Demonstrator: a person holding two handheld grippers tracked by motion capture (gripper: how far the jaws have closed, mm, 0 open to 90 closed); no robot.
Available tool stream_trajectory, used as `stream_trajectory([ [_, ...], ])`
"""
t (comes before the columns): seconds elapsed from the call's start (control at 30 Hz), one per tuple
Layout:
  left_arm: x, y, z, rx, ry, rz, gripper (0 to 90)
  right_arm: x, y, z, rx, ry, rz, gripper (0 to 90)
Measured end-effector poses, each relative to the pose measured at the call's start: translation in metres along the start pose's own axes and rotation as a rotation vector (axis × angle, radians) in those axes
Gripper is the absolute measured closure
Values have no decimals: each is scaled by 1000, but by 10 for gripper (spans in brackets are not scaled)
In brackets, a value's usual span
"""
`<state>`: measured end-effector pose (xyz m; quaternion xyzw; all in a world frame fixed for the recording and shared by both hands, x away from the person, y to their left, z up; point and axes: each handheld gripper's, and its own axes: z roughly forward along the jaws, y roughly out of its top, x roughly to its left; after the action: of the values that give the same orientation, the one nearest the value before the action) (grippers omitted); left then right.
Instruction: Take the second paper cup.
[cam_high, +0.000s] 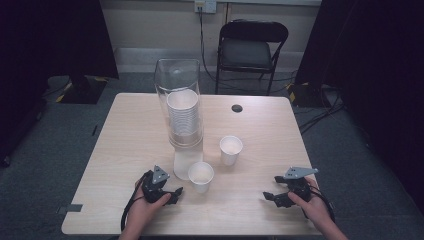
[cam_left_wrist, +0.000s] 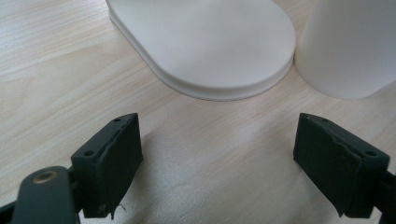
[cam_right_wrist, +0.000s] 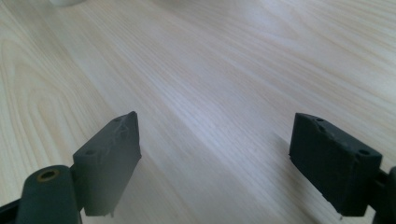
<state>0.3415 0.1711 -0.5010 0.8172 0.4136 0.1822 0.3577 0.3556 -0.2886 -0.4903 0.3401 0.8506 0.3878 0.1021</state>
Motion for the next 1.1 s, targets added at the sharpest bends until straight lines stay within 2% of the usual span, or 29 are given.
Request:
stream_trajectory([
  [0.27, 0, 0, 0, 0, 0, 1, 149, -15, -20, -15, -23, -8, 55, 159],
  [0.43, 0, 0, 0, 0, 0, 0, 149, -21, -28, -23, -31, -26, 64, 158],
  [0.73, 0, 0, 0, 0, 0, 1, 149, -27, -39, -33, -32, -79, 23, 159],
  [0.83, 0, 0, 0, 2, 0, 3, 149, -26, -40, -33, -8, -108, -37, 153],
  [1.1, 0, 0, 0, 0, 0, 0, 149, -25, -40, -33, -7, -118, -32, 150],
])
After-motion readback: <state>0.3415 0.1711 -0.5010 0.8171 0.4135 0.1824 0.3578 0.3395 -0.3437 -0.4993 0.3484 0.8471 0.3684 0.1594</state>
